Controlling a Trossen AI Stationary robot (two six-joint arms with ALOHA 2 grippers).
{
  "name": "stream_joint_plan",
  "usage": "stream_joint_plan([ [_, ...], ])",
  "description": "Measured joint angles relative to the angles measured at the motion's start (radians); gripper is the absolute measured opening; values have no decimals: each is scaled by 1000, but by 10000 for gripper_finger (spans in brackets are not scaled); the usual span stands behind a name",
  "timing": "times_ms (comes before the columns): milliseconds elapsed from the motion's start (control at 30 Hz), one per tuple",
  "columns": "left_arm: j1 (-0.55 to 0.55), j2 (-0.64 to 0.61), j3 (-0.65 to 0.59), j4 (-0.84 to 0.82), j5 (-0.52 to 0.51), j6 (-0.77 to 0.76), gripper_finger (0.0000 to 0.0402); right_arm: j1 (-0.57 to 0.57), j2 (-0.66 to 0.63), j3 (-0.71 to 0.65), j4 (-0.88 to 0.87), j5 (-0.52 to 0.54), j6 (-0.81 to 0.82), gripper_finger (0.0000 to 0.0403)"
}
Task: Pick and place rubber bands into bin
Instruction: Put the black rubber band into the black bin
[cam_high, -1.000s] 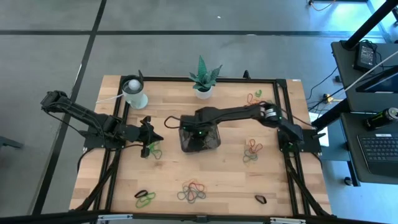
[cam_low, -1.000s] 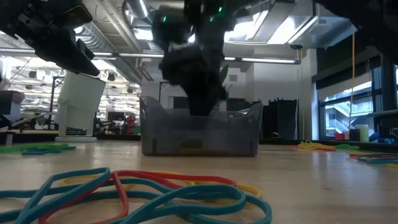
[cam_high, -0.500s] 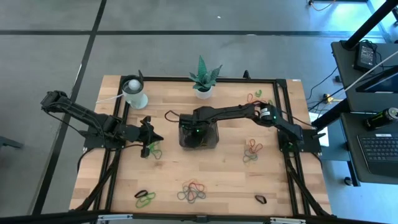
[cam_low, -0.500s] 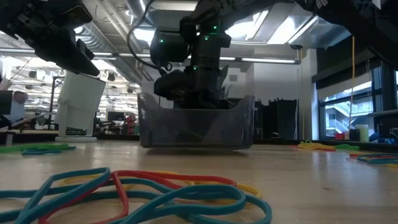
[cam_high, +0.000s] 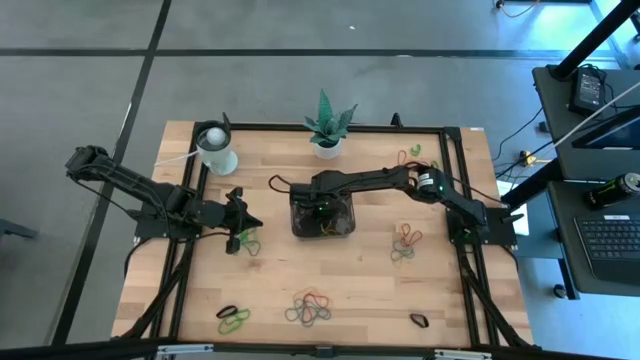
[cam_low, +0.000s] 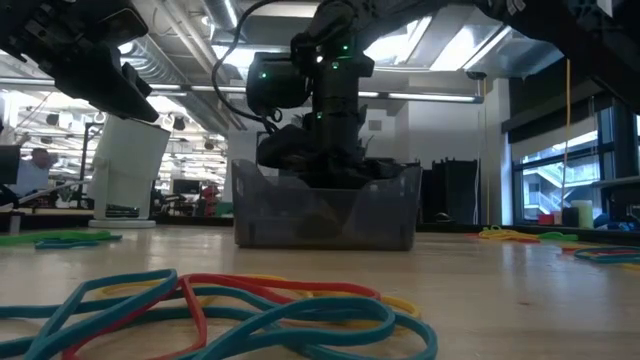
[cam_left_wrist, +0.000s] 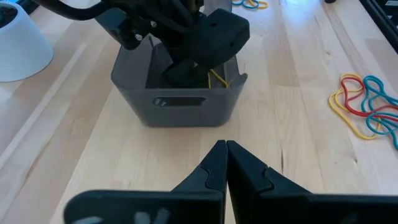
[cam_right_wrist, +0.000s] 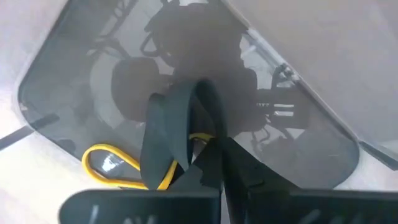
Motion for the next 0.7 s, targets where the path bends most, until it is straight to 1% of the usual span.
stream_joint_plan([
  [100, 0, 0, 0, 0, 0, 0, 2, 0, -3, 0, -7, 7, 11, 0],
  [267, 0, 0, 0, 0, 1, 0, 2, 1, -31, 5, -44, 110, 37, 0],
  [333, 0, 0, 0, 0, 15, 0, 2, 0, -47, 5, -60, 128, 42, 0],
  [533, 0, 0, 0, -3, 43, 0, 2, 0, -77, 6, -61, 135, 60, 4],
  [700, 0, 0, 0, -3, 43, 0, 2, 7, -82, 6, -64, 114, 62, 37],
])
